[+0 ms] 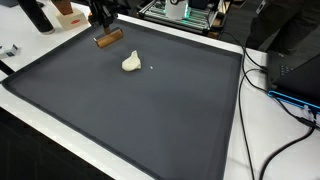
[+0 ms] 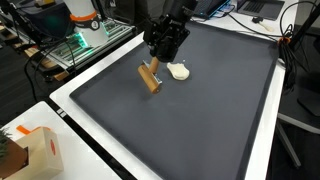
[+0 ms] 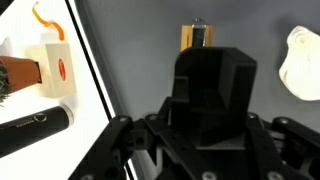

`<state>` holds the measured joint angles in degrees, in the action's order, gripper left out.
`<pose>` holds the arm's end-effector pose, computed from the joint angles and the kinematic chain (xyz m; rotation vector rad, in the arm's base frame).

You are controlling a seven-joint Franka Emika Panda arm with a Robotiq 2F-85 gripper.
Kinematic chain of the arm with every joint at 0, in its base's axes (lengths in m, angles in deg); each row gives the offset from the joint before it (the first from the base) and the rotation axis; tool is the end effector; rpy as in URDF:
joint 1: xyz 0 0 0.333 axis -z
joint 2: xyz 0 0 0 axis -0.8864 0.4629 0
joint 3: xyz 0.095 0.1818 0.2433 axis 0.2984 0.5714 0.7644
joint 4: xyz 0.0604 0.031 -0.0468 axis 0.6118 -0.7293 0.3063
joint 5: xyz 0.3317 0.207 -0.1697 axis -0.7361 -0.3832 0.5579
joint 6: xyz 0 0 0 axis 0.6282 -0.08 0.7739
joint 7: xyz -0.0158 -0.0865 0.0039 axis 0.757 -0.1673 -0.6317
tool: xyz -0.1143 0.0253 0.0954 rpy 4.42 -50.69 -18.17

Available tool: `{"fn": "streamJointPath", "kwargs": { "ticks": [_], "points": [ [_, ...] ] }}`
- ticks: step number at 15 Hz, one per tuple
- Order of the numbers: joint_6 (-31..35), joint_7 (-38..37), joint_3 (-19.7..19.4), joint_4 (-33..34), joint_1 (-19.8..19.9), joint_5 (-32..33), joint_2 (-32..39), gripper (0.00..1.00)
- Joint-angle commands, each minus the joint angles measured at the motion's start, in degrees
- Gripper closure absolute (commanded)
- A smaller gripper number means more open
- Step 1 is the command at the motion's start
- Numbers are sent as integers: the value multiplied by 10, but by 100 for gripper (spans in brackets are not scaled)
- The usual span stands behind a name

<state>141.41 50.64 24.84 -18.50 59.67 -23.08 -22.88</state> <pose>0.6112 -0.0541 0.2797 2.6310 -0.5111 -0.2139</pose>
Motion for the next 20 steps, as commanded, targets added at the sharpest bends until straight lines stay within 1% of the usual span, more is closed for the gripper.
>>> {"fn": "streamJointPath", "kwargs": {
  "ticks": [1, 5, 8, 10, 15, 20],
  "points": [
    [26, 82, 1, -16, 11, -21, -27, 76],
    [53, 176, 4, -25, 22, -39, -46, 76],
    [73, 262, 7, -33, 31, -63, -65, 76],
    [92, 334, 11, -44, 39, -83, -81, 76],
    [116, 504, 20, -72, 48, -131, -123, 76],
    [125, 663, 29, -98, 43, -179, -173, 76]
  ]
}}
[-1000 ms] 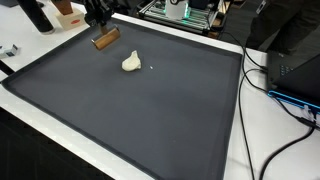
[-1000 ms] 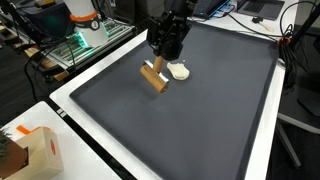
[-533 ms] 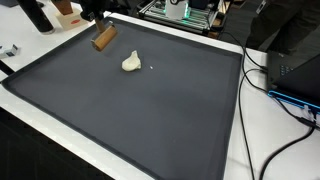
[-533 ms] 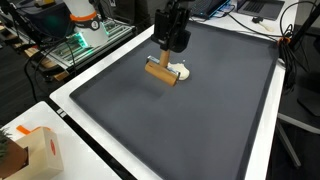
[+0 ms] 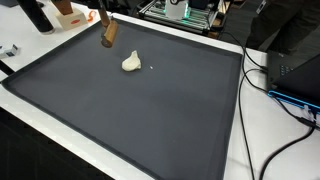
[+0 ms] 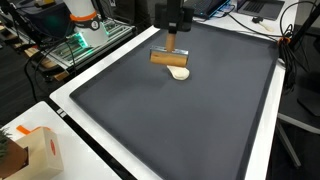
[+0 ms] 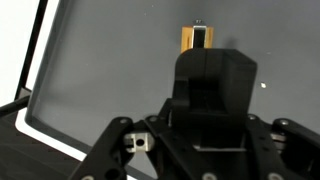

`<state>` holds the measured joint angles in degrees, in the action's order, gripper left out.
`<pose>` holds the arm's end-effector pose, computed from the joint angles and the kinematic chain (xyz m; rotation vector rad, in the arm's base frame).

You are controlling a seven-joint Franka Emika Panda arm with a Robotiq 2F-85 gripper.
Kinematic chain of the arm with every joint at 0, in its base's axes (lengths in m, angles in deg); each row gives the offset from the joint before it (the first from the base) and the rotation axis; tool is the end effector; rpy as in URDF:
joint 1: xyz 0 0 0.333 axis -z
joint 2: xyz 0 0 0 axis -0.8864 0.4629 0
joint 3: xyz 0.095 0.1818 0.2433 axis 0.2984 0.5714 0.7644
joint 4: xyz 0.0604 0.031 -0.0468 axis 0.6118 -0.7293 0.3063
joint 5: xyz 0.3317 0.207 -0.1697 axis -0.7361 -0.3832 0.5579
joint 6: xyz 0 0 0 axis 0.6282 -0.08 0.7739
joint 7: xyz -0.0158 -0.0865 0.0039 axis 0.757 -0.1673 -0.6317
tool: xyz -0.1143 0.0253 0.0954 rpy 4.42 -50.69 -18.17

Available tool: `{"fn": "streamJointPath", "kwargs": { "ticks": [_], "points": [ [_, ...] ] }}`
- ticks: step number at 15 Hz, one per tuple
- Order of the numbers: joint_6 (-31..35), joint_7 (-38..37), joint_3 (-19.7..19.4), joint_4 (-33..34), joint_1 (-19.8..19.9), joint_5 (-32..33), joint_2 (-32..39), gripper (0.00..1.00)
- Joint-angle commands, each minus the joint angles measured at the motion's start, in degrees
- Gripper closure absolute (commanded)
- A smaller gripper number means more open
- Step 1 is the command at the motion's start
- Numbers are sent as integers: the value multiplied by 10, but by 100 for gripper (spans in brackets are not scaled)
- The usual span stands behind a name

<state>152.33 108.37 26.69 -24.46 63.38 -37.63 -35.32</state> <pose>0.6067 -0.0422 0.3679 2.9074 0.7070 -0.0162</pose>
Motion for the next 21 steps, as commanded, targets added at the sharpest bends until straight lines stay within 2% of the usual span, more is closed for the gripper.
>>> {"fn": "streamJointPath", "kwargs": {
  "ticks": [1, 5, 10, 13, 14, 15, 20, 21],
  "points": [
    [17, 118, 13, -44, 4, -45, -58, 76],
    [19, 237, 14, -59, -4, -83, -89, 76],
    [58, 363, 11, -90, -17, -108, -118, 76],
    [70, 399, 10, -100, -22, -121, -123, 76],
    [56, 373, 12, -93, -20, -109, -117, 76],
    [54, 370, 13, -77, -21, -104, -101, 51],
    [54, 370, 13, -80, -21, -104, -101, 51],
    [54, 370, 13, -80, -21, -104, -101, 76]
  ]
}}
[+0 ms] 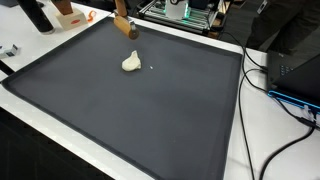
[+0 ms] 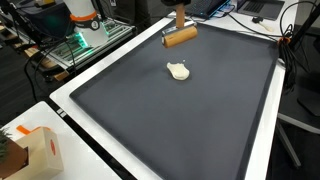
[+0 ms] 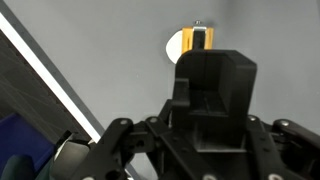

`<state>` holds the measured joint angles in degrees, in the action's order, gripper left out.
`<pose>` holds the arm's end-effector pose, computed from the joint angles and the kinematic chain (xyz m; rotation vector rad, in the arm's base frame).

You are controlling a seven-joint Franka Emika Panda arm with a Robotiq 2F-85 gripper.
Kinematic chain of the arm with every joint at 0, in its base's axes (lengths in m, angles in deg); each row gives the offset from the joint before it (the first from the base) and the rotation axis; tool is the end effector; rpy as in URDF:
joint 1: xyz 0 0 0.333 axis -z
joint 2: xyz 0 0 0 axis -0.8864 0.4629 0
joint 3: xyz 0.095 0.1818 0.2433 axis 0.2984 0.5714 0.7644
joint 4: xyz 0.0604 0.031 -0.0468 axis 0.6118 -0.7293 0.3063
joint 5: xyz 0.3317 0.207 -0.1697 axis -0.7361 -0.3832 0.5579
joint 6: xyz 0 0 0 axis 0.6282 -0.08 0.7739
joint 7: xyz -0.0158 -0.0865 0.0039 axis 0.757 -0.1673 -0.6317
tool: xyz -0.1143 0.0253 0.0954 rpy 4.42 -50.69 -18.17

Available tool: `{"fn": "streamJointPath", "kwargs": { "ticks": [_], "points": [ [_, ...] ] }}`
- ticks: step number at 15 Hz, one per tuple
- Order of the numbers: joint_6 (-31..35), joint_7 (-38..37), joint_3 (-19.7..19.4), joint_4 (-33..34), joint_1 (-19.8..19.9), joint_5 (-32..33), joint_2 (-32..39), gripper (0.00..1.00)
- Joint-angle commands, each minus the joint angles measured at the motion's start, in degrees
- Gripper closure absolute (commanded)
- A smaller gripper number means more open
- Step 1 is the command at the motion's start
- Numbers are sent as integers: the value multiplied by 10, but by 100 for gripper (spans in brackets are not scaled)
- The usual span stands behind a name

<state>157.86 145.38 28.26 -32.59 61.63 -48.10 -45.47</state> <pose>0.5740 0.0080 0.4089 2.6206 1.5900 0.2188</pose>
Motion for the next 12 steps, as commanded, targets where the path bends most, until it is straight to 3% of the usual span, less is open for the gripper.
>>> {"fn": "streamJointPath", "kwargs": {
  "ticks": [1, 7, 12],
  "points": [
    [-3, 26, -4, -1, -6, -14, 3, 76],
    [8, 156, -2, -26, -7, -55, 30, 76],
    [44, 182, 1, -50, -1, -40, 48, 76]
  ]
}}
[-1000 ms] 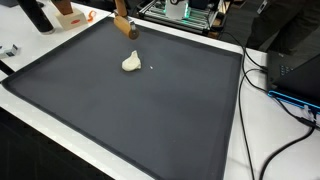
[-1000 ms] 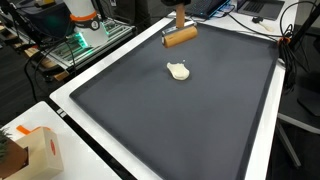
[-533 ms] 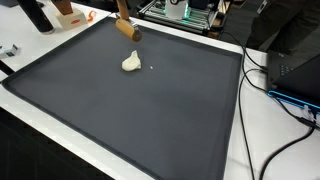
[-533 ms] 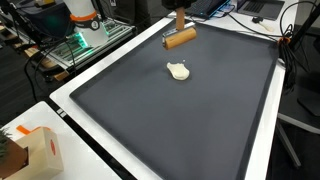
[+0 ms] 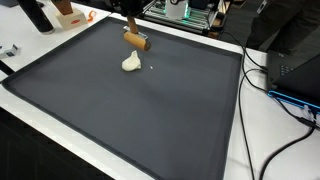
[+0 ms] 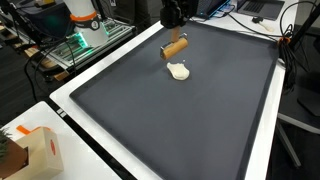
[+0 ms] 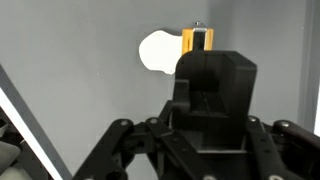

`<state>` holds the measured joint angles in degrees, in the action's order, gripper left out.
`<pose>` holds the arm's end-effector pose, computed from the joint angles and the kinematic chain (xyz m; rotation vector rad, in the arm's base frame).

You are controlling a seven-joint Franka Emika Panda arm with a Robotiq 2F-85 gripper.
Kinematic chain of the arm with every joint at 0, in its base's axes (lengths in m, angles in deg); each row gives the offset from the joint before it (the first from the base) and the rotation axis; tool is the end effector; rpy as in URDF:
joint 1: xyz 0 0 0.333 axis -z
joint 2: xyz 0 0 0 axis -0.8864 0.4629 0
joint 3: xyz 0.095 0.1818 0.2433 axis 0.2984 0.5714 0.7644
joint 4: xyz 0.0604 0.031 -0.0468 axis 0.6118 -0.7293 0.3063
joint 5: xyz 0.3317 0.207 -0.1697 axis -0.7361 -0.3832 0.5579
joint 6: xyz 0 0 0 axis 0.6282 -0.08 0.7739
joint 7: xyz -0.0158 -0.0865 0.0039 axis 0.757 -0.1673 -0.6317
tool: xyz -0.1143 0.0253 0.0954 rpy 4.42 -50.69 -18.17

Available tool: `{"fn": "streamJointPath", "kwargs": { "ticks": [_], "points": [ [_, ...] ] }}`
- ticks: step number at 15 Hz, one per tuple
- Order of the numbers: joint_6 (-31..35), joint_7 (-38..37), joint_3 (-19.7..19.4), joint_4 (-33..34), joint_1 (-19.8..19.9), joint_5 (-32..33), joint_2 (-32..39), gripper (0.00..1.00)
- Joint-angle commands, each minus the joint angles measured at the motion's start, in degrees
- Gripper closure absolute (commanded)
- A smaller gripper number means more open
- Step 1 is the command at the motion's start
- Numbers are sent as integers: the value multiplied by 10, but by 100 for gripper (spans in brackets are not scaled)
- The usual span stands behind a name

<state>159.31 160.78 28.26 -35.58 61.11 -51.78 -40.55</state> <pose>0.5662 0.0173 0.3364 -2.4520 -1.9226 -0.1177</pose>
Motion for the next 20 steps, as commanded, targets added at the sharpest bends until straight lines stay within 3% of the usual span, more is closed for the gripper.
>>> {"fn": "streamJointPath", "kwargs": {
  "ticks": [1, 11, 20],
  "points": [
    [44, 29, 1, -25, 4, 1, 1, 76],
    [136, 35, 4, -53, 9, 8, 29, 76],
    [124, 45, 7, -52, 12, 6, 48, 76]
  ]
}}
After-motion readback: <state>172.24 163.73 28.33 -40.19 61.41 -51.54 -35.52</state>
